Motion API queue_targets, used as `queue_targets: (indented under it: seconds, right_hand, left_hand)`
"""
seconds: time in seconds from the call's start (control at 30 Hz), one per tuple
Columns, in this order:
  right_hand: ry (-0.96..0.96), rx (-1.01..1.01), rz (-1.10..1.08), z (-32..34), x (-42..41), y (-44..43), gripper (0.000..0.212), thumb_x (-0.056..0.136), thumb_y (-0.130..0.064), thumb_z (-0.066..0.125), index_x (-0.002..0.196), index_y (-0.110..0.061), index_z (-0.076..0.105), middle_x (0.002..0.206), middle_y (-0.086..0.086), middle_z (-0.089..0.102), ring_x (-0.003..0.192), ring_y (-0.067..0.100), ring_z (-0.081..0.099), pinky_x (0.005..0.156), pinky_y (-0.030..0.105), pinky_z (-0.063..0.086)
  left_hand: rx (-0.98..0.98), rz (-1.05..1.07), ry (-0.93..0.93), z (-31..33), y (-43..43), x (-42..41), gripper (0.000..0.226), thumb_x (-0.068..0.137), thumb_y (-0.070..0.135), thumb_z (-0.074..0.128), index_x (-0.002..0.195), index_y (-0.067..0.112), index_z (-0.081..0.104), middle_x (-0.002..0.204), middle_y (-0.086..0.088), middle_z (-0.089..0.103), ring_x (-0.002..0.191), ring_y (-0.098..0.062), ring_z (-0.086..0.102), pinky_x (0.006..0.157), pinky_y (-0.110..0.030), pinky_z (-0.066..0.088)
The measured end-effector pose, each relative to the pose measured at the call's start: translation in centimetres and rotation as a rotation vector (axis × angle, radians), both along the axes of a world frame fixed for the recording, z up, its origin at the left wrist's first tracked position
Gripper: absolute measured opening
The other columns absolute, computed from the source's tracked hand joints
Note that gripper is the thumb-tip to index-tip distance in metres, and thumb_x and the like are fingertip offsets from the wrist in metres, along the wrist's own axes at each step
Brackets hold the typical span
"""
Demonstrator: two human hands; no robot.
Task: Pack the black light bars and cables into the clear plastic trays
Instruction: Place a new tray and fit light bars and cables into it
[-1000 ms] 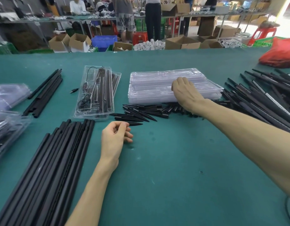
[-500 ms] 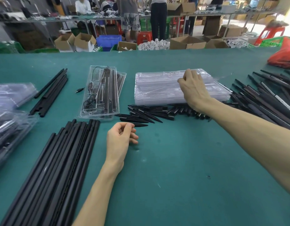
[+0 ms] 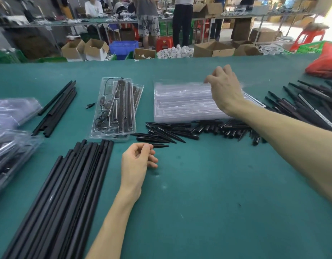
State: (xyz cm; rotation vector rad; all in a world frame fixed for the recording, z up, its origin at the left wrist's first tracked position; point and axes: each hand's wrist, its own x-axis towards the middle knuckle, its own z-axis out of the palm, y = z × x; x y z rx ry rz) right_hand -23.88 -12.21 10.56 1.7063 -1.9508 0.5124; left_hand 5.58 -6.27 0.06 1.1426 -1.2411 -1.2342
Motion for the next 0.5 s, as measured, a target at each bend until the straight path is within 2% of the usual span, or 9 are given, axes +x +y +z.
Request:
queue_targets:
  seconds: [0.1,0.27,0.4,0.5]
  right_hand:
    - [-0.012,-0.058,0.047,0.4,-0.2,0.1,0.039,0.098,0.012,0.042,0.122,-0.004,0.068,0.101,0.016,0.07,0.099,0.032,0.045,0.082,0.041,0.038]
    - [-0.049,-0.158,0.085,0.9,0.0,0.1,0.035,0.097,0.008,0.047,0.12,-0.004,0.07,0.097,0.016,0.073,0.097,0.032,0.048,0.082,0.039,0.035]
    - [-0.098,0.037,0.072,-0.6,0.1,-0.1,0.048,0.093,0.014,0.045,0.122,-0.014,0.07,0.109,0.017,0.07,0.104,0.035,0.05,0.088,0.04,0.038]
    - [-0.068,0.21,0.094,-2.0,0.1,-0.1,0.057,0.088,0.016,0.046,0.131,-0.016,0.064,0.119,0.01,0.069,0.113,0.034,0.049,0.091,0.042,0.044]
  left_hand:
    - [-0.003,0.0,0.0,0.1,-0.1,-0.1,0.015,0.101,0.011,0.057,0.095,0.001,0.066,0.076,-0.006,0.066,0.057,-0.016,0.061,0.054,-0.024,0.053]
    - [-0.007,0.0,-0.008,-0.2,-0.2,0.0,0.015,0.101,0.011,0.057,0.095,0.001,0.067,0.076,-0.006,0.066,0.058,-0.016,0.061,0.054,-0.024,0.053]
    - [-0.007,-0.003,-0.015,-0.2,-0.2,0.0,0.016,0.101,0.013,0.057,0.096,0.002,0.067,0.076,-0.006,0.067,0.058,-0.016,0.062,0.054,-0.025,0.053]
    - [-0.01,-0.004,-0.02,-0.2,-0.1,-0.1,0.016,0.101,0.013,0.057,0.096,0.002,0.066,0.077,-0.007,0.067,0.059,-0.016,0.062,0.054,-0.025,0.053]
